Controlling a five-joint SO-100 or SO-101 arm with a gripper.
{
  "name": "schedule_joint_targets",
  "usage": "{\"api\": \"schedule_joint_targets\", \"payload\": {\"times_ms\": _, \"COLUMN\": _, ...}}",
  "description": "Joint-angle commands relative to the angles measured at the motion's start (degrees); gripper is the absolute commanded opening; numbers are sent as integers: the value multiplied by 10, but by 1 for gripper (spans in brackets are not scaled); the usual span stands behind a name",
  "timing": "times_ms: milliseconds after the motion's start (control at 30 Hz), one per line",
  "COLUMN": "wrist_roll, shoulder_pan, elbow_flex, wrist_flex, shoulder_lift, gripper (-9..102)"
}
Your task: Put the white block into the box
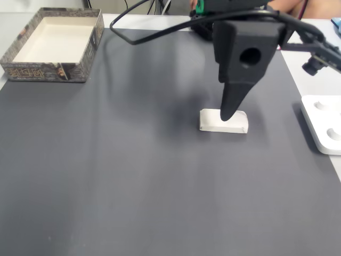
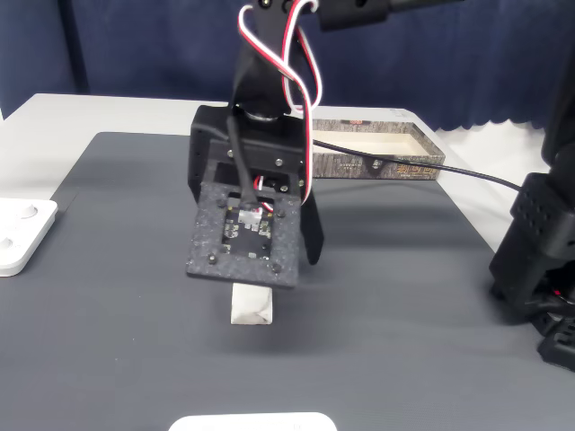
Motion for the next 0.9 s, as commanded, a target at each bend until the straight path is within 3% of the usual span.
{"api": "schedule_joint_targets", "payload": {"times_ms": 0, "wrist_roll": -16, "shoulder_pan": -12, "elbow_flex": -3, "wrist_flex": -10, "shoulder_lift": -1, "gripper": 34}}
{"api": "schedule_joint_targets", "payload": {"times_ms": 467, "wrist_roll": -13, "shoulder_pan": -15, "elbow_flex": 4, "wrist_flex": -11, "shoulder_lift": -26, "gripper": 30}}
{"api": "schedule_joint_targets", "payload": {"times_ms": 867, "wrist_roll": -1, "shoulder_pan": -12, "elbow_flex": 6, "wrist_flex": -33, "shoulder_lift": -35, "gripper": 35}}
